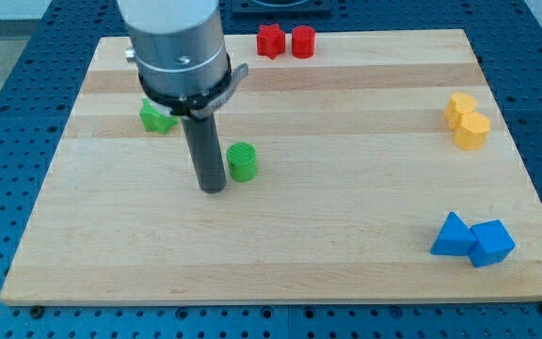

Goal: Move the green blocks to the center of the board

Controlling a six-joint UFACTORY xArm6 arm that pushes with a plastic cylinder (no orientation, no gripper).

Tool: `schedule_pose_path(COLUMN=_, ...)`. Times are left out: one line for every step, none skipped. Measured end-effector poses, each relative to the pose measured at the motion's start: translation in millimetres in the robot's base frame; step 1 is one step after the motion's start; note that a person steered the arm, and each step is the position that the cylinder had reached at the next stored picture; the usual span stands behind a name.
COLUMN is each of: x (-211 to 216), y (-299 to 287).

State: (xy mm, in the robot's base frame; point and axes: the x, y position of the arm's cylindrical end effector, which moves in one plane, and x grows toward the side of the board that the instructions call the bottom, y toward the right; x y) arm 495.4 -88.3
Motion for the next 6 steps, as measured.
schedule_pose_path(x=-1, y=5)
schedule_pose_path(x=-33, y=9)
schedule_pose_path(x=-65, y=25)
schedule_pose_path(x=-78, y=42)
schedule_pose_path(x=-78, y=24)
schedule_pose_path(x=-111, y=-7)
